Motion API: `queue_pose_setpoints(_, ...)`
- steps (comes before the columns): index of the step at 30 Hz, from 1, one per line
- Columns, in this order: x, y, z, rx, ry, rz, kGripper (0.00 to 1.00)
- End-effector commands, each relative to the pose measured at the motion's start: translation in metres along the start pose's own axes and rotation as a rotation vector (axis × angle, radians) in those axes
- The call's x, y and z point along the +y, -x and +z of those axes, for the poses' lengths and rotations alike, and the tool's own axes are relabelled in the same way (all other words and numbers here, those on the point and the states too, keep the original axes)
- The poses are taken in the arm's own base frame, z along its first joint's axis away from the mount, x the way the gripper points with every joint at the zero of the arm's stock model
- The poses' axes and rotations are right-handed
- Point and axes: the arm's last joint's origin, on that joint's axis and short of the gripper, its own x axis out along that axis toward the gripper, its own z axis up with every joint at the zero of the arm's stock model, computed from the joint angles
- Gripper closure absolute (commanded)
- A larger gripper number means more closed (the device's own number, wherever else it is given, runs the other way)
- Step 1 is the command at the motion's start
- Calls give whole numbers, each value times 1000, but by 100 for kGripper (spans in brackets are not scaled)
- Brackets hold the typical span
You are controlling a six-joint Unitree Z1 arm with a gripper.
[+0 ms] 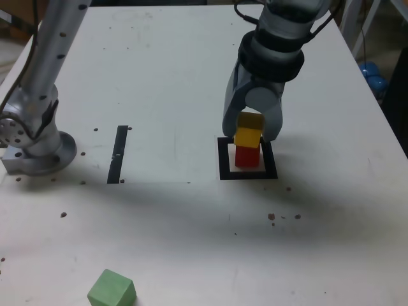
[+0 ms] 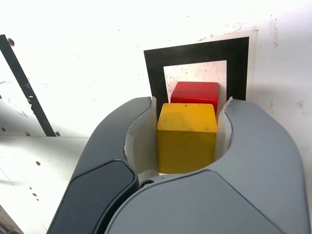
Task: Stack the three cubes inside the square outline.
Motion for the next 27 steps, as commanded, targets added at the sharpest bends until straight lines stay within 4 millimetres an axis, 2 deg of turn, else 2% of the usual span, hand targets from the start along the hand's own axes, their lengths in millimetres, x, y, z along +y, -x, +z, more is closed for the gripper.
queue_pose_setpoints(1, 1, -3, 1, 6, -2, -3, 19)
queue_pose_setpoints(3, 1, -4, 1, 6, -4, -5, 6)
queue_pose_setpoints(5, 1, -4, 1, 8, -4, -6, 2)
queue_pose_setpoints(11, 2, -3, 0, 5, -3, -4, 1)
queue_pose_setpoints(16, 2, 5, -9, -10, 1, 11, 1)
queue_pose_setpoints(21, -2, 17, -30, -29, -6, 34, 1)
queue_pose_setpoints(27, -18, 30, -63, -46, -54, 48, 1)
